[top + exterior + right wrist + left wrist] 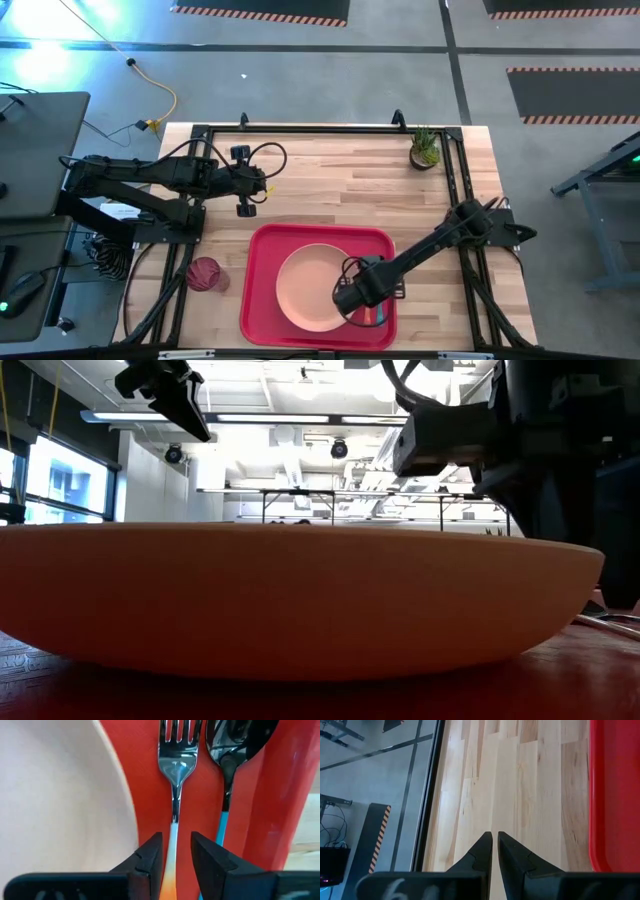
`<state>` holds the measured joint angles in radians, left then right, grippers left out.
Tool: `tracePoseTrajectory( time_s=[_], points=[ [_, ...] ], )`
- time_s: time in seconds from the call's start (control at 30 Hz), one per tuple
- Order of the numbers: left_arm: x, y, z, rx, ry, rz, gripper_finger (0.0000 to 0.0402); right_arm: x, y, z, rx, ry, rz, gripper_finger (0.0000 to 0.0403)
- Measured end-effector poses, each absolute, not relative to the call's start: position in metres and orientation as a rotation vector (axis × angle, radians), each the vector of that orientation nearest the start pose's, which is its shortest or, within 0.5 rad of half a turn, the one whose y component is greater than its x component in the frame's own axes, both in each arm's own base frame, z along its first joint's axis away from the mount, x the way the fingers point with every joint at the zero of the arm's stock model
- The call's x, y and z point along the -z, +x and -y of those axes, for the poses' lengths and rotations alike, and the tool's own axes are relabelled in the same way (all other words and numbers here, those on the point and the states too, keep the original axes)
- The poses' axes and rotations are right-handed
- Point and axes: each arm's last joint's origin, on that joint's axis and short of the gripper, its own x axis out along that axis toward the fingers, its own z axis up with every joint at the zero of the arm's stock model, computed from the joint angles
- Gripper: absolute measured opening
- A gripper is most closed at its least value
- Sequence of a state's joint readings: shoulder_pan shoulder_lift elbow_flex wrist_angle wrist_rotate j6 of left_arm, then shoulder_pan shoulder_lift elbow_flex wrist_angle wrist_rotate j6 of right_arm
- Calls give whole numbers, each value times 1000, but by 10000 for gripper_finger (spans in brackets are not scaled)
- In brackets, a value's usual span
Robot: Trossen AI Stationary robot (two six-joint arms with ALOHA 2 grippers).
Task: Pick and place plate/cup/fork/spoon on tray
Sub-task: Put the purple cup on the red serving tray
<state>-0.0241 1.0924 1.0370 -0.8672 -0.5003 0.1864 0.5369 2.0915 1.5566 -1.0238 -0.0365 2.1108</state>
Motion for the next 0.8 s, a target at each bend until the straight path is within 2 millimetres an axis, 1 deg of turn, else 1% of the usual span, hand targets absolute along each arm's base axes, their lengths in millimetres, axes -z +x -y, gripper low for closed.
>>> tracePoseTrajectory(
  time_s=[0.13,0.37,0.6,0.7,0.8],
  points=[
    [-310,203,-9,-358,411,-941,19,-176,334,-200,1188,1242,-1225,91],
    [-310,203,-9,-387,384,-933,19,-203,321,-192,1199,1226,-1214,91],
    [-310,202,-15,-423,351,-935,20,-228,310,-180,1199,1164,-1090,91],
    [-309,202,-22,-437,261,-934,30,-239,306,-173,1195,1127,-1025,91],
    [-308,200,-30,-439,151,-941,51,-252,299,-165,1207,1089,-969,91]
  ],
)
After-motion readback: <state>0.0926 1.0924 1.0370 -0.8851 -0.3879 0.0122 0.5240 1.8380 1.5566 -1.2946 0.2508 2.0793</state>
